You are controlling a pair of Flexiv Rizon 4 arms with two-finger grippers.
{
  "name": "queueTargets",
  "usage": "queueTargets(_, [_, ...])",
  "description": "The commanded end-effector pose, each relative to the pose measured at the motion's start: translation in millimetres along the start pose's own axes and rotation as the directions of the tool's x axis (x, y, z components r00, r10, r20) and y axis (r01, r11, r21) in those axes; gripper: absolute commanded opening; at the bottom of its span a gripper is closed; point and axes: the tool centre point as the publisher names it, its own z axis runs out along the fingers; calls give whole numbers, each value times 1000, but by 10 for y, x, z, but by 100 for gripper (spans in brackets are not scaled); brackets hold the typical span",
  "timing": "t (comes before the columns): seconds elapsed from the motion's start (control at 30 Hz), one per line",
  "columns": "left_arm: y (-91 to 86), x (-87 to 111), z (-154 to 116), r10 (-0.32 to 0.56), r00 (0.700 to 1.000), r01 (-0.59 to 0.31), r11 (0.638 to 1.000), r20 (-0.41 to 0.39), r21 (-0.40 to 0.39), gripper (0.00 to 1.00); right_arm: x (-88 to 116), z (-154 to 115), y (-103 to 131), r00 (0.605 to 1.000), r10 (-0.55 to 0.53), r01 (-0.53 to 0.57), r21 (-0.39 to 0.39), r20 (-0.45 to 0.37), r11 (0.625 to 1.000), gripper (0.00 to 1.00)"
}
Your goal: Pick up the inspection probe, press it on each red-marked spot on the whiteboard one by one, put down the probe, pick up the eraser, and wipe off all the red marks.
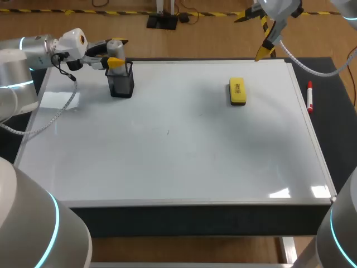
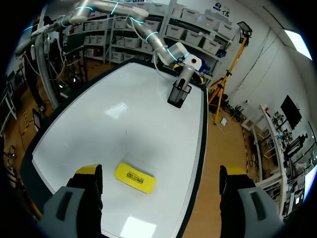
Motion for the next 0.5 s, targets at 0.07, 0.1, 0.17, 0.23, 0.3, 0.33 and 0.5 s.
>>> queueTargets(0.07, [-103, 87, -10, 14, 1000, -13, 1000, 11, -15, 100, -1, -8, 3, 1000, -1, 1, 4, -3, 1000, 100])
queueTargets(0.1, [-124, 101, -14, 17, 1000, -17, 1000, 12, -15, 100, -1, -8, 3, 1000, -1, 1, 4, -3, 1000, 100])
queueTargets(0.17, [-171, 134, -19, 28, 1000, -28, 999, 12, -20, 100, -1, -8, 3, 1000, -1, 1, 4, -3, 1000, 100])
queueTargets(0.23, [-216, 175, -24, 42, 999, -40, 998, 28, -42, 100, -1, -8, 3, 1000, -1, 1, 4, -3, 1000, 100])
queueTargets(0.3, [-251, 211, -46, 52, 997, -48, 997, 55, -65, 100, -1, -8, 3, 1000, -1, 1, 4, -3, 1000, 100])
queueTargets(0.33, [-265, 235, -57, 56, 996, -51, 996, 73, -77, 100, -1, -8, 3, 1000, -1, 1, 4, -3, 1000, 100])
queueTargets(0.5, [-316, 356, -151, 82, 982, -58, 988, 171, -140, 100, -1, -8, 3, 1000, -1, 1, 4, -3, 1000, 100])
